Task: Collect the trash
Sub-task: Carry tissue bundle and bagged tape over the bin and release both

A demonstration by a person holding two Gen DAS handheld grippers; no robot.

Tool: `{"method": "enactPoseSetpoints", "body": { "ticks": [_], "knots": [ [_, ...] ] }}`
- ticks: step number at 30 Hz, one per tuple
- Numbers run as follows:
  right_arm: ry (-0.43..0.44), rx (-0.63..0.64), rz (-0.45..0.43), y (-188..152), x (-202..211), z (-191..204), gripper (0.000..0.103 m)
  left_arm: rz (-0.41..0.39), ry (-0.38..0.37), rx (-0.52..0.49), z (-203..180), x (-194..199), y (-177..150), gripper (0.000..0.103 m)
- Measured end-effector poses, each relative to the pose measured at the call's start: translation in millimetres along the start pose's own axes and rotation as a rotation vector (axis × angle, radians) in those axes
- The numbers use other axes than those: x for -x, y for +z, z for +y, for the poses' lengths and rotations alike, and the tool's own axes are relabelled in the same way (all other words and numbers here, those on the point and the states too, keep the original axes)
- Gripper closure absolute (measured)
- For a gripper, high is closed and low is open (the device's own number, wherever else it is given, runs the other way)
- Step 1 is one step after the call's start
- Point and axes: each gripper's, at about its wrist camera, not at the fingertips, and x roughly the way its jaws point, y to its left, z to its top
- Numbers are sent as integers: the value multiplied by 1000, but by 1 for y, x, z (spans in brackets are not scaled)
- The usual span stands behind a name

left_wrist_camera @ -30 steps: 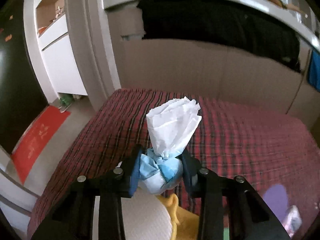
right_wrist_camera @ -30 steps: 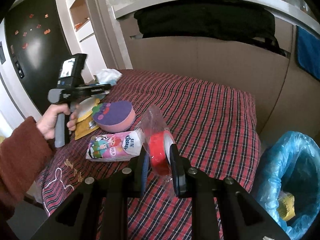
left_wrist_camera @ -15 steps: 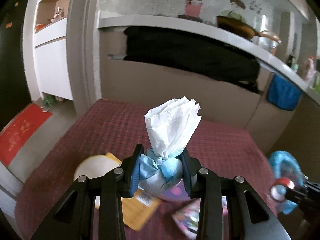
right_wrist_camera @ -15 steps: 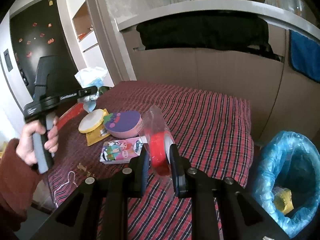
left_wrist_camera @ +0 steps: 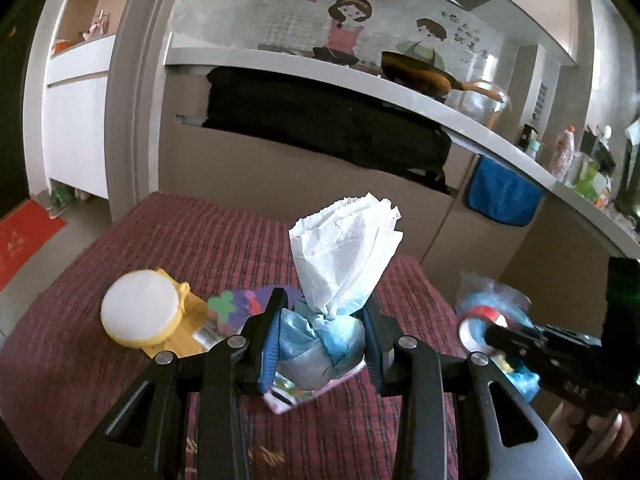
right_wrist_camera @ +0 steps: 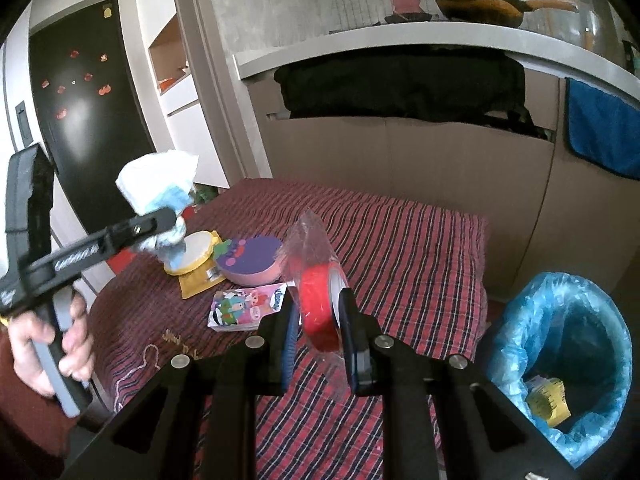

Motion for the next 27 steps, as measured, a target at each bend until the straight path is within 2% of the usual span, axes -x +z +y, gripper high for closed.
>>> {"method": "enactPoseSetpoints", "body": {
  "ticks": [5, 19, 24, 27],
  "knots": [
    [3, 10, -11, 2, 3, 3, 85, -2, -5, 3, -5, 6, -11, 67],
    [-17, 48, -23, -5, 14, 0, 86, 80, -35, 70, -21, 1, -54, 67],
    [-25, 27, -27, -8, 23, -16, 86, 86, -41, 59, -43, 0, -62, 67],
    [-35, 9, -44, -10, 34, -28, 86, 87, -73, 36, -68, -6, -59, 67]
  ]
}}
